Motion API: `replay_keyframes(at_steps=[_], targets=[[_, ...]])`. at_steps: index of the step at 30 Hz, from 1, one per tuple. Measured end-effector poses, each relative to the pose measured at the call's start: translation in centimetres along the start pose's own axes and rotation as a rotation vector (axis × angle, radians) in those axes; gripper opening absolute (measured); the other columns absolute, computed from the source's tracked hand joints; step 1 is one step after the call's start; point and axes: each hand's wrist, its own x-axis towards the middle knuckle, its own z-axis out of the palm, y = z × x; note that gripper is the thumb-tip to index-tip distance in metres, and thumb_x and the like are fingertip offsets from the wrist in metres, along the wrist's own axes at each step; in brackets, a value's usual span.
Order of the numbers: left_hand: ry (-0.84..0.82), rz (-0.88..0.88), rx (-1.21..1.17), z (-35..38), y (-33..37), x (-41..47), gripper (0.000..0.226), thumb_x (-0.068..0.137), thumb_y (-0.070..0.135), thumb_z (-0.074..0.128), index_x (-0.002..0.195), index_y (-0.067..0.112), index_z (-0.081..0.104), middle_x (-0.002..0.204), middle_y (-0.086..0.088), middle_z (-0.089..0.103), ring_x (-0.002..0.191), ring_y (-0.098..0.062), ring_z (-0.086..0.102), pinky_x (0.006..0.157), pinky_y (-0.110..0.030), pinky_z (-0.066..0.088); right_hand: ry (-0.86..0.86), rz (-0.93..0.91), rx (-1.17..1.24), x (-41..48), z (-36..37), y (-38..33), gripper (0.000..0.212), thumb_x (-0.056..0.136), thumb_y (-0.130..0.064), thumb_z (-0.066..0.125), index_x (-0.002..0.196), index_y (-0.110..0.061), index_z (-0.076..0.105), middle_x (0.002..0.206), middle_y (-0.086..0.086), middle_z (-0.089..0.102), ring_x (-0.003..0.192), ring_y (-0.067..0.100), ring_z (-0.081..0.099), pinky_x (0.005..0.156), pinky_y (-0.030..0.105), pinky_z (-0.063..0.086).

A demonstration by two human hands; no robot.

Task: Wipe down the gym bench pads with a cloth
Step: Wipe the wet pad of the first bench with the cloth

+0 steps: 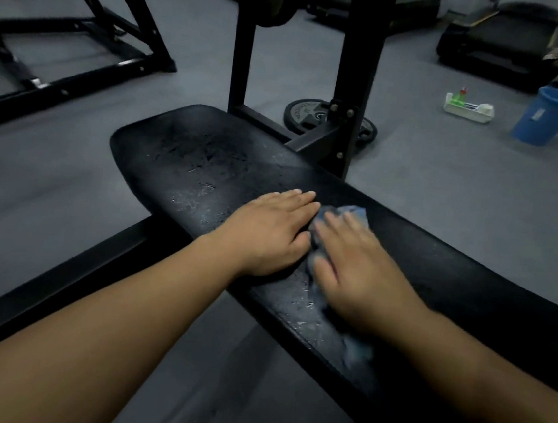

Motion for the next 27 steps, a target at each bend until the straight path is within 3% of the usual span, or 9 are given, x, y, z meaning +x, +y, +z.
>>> replay_keyframes(at_steps=[2,4,8,13,16,19,21,24,27], targets=[[0.010,0.013,0.008,0.3,-0.3,0.3,0.070,0.094,0.046,0.019,0.159,0.020,0.022,0.167,0.003,0.012,0.153,-0.012,0.008,0.124,-0.031,0.005,-0.069,-0.130,0.041,-3.5,-1.5,-0.1,0.069,0.092,-0.049,0.029,0.155,-0.022,0.030,0.162,-0.008,0.021,0.150,0.011,0.012,0.114,0.012,-0.006],[0.015,0.022,0.015,0.3,-0.3,0.3,0.073,0.090,0.045,0.018,0.159,0.019,0.021,0.167,0.001,0.012,0.153,-0.013,0.008,0.124,-0.032,0.006,-0.059,-0.043,-0.005,-2.8,-1.8,2.9,0.068,0.092,-0.053,0.024,0.156,-0.031,0.025,0.162,-0.015,0.017,0.150,0.007,0.012,0.116,0.017,0.005],[0.000,0.031,-0.009,0.2,-0.4,0.4,0.071,0.093,0.044,0.018,0.159,0.019,0.020,0.168,0.001,0.011,0.154,-0.013,0.007,0.124,-0.031,0.006,0.011,0.274,-0.067,4.6,-0.2,4.3,0.070,0.086,-0.046,0.020,0.145,-0.015,0.044,0.150,0.007,0.044,0.138,0.028,0.038,0.115,0.037,0.027],[0.034,-0.023,0.027,0.1,-1.9,0.4,0.057,0.104,0.035,0.030,0.158,0.020,0.021,0.167,0.002,0.012,0.153,-0.013,0.009,0.124,-0.032,0.007,-0.075,-0.085,0.019,0.2,-0.3,-0.5,0.065,0.093,-0.043,0.028,0.153,-0.018,0.034,0.160,-0.001,0.031,0.147,0.021,0.023,0.123,0.037,0.018],[0.037,-0.026,0.027,0.2,-2.5,0.4,0.059,0.104,0.038,0.027,0.159,0.019,0.020,0.167,0.002,0.011,0.153,-0.012,0.008,0.124,-0.032,0.007,-0.034,0.053,-0.036,1.3,-1.2,2.6,0.066,0.093,-0.045,0.028,0.156,-0.024,0.028,0.163,-0.004,0.024,0.150,0.015,0.018,0.119,0.026,0.013],[0.028,-0.017,0.013,0.1,-2.3,0.4,0.069,0.094,0.043,0.017,0.159,0.019,0.021,0.167,0.002,0.013,0.153,-0.011,0.009,0.124,-0.030,0.007,0.015,0.253,-0.066,6.0,0.6,2.5,0.062,0.095,-0.042,0.028,0.150,-0.013,0.038,0.157,0.009,0.036,0.145,0.028,0.027,0.120,0.034,0.015],[0.031,-0.018,0.001,0.0,-2.4,0.3,0.065,0.098,0.041,0.020,0.158,0.019,0.022,0.167,0.003,0.013,0.153,-0.010,0.009,0.123,-0.027,0.005,0.011,0.176,-0.052,5.9,1.5,0.4,0.075,0.088,-0.049,0.017,0.150,-0.012,0.037,0.158,0.010,0.034,0.147,0.029,0.025,0.123,0.038,0.014],[0.032,-0.013,-0.007,0.0,-2.6,0.2,0.057,0.105,0.034,0.030,0.159,0.019,0.021,0.167,0.003,0.012,0.153,-0.009,0.007,0.123,-0.026,0.003,-0.083,-0.103,0.033,0.5,-0.3,-1.1,0.075,0.088,-0.052,0.015,0.155,-0.021,0.028,0.164,-0.002,0.020,0.152,0.018,0.012,0.123,0.029,0.006],[0.022,-0.021,0.005,0.0,-2.6,0.3,0.066,0.097,0.041,0.018,0.159,0.019,0.020,0.167,0.003,0.011,0.153,-0.010,0.007,0.123,-0.027,0.003,-0.071,-0.034,-0.030,0.2,-1.3,1.9,0.065,0.093,-0.047,0.025,0.155,-0.028,0.030,0.163,-0.010,0.021,0.150,0.012,0.016,0.117,0.023,0.009]])
